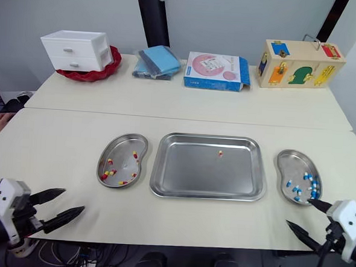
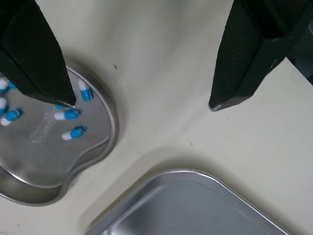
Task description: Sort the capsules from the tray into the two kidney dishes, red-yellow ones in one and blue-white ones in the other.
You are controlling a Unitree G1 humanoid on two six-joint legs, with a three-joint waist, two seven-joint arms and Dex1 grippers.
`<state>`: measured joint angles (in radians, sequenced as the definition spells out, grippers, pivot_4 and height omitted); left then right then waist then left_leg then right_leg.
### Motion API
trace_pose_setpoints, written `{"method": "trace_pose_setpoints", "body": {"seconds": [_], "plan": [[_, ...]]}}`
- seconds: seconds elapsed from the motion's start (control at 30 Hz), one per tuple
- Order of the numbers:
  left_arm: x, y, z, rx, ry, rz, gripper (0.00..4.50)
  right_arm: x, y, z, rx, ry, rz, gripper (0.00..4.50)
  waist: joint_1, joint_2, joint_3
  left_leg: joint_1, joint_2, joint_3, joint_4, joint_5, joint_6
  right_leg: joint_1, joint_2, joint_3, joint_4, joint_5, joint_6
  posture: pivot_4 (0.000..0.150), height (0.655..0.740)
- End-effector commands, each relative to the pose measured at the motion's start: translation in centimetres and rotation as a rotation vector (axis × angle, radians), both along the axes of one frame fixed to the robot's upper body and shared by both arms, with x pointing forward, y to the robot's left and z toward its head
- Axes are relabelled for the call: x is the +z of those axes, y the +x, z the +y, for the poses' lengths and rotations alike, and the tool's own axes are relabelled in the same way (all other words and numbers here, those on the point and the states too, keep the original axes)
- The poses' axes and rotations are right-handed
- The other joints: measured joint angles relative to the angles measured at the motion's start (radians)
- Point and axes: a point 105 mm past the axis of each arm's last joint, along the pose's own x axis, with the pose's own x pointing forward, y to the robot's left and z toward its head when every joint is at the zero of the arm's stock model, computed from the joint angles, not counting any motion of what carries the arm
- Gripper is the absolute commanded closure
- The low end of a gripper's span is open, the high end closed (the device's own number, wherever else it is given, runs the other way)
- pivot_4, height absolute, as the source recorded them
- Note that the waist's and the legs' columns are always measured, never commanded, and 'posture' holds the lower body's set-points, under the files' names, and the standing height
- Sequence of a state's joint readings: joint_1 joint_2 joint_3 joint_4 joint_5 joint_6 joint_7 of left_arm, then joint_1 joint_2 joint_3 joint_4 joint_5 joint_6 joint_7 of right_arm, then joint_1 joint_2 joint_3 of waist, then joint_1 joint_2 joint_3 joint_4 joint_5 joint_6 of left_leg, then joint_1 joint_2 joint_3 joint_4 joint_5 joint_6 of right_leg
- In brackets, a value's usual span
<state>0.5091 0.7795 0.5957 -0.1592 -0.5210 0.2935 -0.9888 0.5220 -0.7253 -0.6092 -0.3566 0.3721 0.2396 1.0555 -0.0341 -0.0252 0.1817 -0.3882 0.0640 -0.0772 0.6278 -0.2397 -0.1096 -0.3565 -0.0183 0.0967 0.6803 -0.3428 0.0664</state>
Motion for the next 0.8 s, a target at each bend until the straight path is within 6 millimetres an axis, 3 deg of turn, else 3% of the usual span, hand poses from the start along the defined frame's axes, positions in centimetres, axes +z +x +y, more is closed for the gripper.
{"method": "trace_pose_setpoints", "body": {"seconds": [0.03,0.53,0.67,0.8], "plan": [[0.2,-0.7,0.1,-0.021,0.026,-0.019,0.0,0.4,-0.1,-0.1,0.033,-0.03,-0.029,0.02,0.0,0.0,0.0,0.0,0.0,0.0,0.0,0.0,0.0,0.0,0.0,0.0,0.0,0.0,0.0,0.15,0.74],[-1.0,-1.3,-0.3,-0.022,0.011,-0.017,0.0,-0.7,0.4,0.9,0.083,-0.024,-0.036,0.02,0.001,0.0,0.0,0.0,0.0,0.0,0.0,0.0,0.0,0.0,0.0,0.0,0.0,0.003,0.003,0.15,0.74],[-1.1,-1.2,-0.8,-0.027,0.001,-0.018,0.0,-0.9,1.1,2.9,0.127,0.027,-0.068,0.02,0.001,0.0,0.0,0.001,0.0,0.0,0.0,0.0,0.0,0.001,0.0,0.0,0.0,0.003,0.003,0.15,0.74],[-1.0,-1.1,-1.2,-0.037,-0.004,-0.024,0.0,0.2,2.3,5.9,0.184,0.1,-0.144,0.02,0.001,0.0,0.0,0.003,0.0,0.0,-0.001,0.0,0.0,0.002,0.0,0.0,0.0,0.003,0.003,0.15,0.74]]}}
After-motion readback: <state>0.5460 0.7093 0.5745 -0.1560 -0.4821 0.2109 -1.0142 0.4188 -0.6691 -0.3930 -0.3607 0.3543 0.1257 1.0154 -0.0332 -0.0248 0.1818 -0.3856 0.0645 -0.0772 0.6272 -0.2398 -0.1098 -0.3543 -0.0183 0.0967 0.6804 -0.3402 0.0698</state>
